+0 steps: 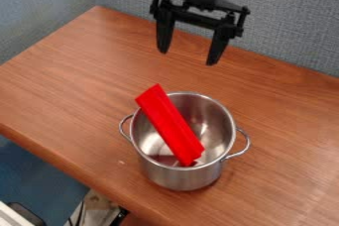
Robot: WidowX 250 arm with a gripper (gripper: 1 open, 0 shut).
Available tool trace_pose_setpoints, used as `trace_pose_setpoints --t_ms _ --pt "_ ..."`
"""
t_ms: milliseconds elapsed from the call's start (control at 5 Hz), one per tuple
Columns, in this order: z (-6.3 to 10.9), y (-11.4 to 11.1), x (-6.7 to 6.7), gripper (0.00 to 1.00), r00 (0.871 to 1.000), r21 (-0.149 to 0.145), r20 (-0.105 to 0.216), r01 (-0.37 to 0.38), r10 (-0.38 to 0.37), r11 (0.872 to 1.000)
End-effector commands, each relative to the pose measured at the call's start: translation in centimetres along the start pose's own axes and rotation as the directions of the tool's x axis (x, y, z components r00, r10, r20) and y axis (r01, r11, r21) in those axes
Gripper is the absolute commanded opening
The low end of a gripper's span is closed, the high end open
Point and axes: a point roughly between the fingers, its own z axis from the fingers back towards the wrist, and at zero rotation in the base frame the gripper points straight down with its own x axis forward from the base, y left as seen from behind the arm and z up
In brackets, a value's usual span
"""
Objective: Move the red object from the metal pot to the table
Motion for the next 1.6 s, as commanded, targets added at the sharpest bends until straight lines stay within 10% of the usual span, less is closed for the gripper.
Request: trace_pose_setpoints --t_ms 0,200,400,600,800,1000,1200,1400 --pt "0.5 1.0 -1.7 1.0 0.967 -0.092 -0.028 -0.256 0.255 0.962" --pt "-0.2 1.8 -3.4 1.0 0.878 -0.14 -0.108 -0.478 0.467 0.867" --pt "-2.4 2.2 -4.3 0.0 0.812 -0.17 -0.112 -0.584 0.573 0.794" --pt "-4.9 2.0 -4.6 1.0 0.783 -0.191 -0.11 -0.621 0.612 0.76" --pt "-4.9 0.5 -5.1 0.0 0.778 -0.211 -0.115 -0.627 0.618 0.75" --pt "-6.0 -1.1 -5.7 1.0 0.778 -0.234 -0.108 -0.625 0.619 0.745" --pt "-5.3 -0.9 -5.3 0.0 0.812 -0.236 -0.13 -0.582 0.568 0.778" --pt "-5.4 -1.3 -5.3 1.0 0.84 -0.225 -0.135 -0.542 0.525 0.81"
